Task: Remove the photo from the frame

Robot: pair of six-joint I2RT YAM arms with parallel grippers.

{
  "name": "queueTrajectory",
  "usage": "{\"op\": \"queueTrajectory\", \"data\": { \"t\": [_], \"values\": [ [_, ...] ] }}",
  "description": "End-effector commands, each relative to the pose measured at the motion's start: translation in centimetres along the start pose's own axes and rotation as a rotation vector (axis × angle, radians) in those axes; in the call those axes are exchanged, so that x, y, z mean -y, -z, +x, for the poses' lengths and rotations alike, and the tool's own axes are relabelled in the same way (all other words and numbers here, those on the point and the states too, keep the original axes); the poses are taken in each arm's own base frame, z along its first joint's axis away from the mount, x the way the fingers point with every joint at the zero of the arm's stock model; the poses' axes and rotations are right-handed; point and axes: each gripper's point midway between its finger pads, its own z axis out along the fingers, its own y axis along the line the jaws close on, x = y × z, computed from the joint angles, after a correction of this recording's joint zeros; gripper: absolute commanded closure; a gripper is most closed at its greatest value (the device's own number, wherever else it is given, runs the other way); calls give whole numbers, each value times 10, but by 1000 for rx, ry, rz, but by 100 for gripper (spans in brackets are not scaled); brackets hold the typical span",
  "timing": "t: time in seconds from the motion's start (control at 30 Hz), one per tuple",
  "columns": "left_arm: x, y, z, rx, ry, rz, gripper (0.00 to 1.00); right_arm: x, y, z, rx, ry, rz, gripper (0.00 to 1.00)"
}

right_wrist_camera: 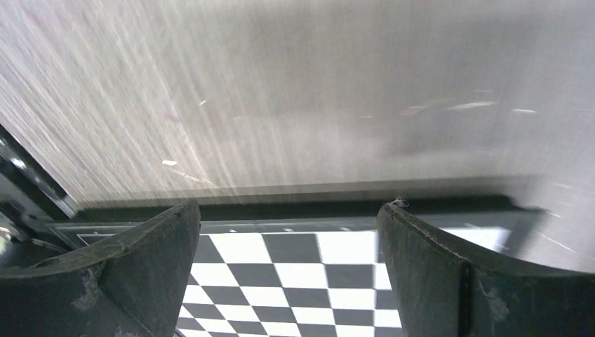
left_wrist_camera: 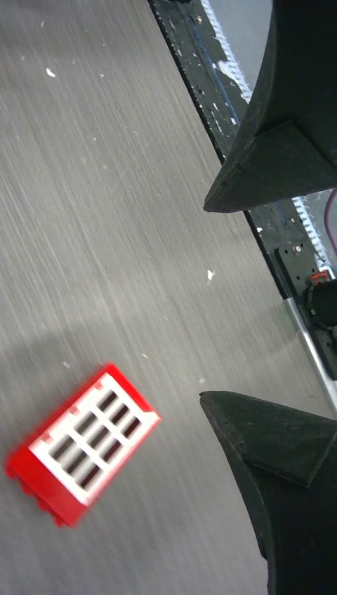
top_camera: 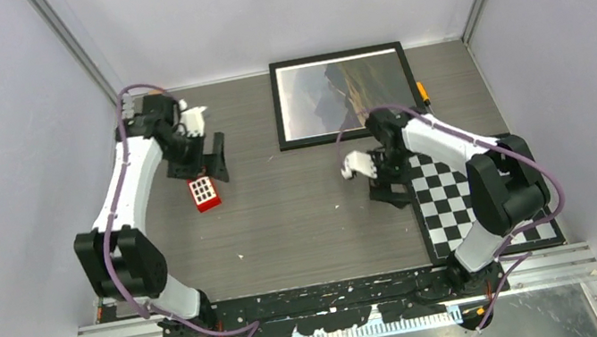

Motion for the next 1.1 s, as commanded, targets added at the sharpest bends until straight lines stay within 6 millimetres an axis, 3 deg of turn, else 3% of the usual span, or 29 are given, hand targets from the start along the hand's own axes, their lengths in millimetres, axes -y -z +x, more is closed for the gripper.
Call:
{"op": "queueTrajectory", "data": {
  "t": [0.0,0.13,0.23,0.4,0.53,0.67,0.83,1.07],
  "values": [
    [25,-16,-48,60,-105,21,0,32,47,-47,211,-188,51,0],
    [42,-36,-94,151,-109,41,0,76,80,-74,367,-383,119,0],
    [52,-54,-128,232,-88,50,0,114,94,-81,440,-534,187,0],
    [63,-90,-169,280,-122,-3,0,171,109,-72,508,-744,245,0],
    [68,-122,-192,289,-95,-71,0,202,115,-59,555,-913,259,0],
    [72,-150,-216,332,-30,-99,0,213,118,-48,590,-1011,256,0],
    [81,-182,-238,370,-16,-126,0,212,118,-41,594,-1042,267,1],
    [72,-222,-238,368,-34,-263,7,206,118,-31,582,-1062,268,0]
  ]
}}
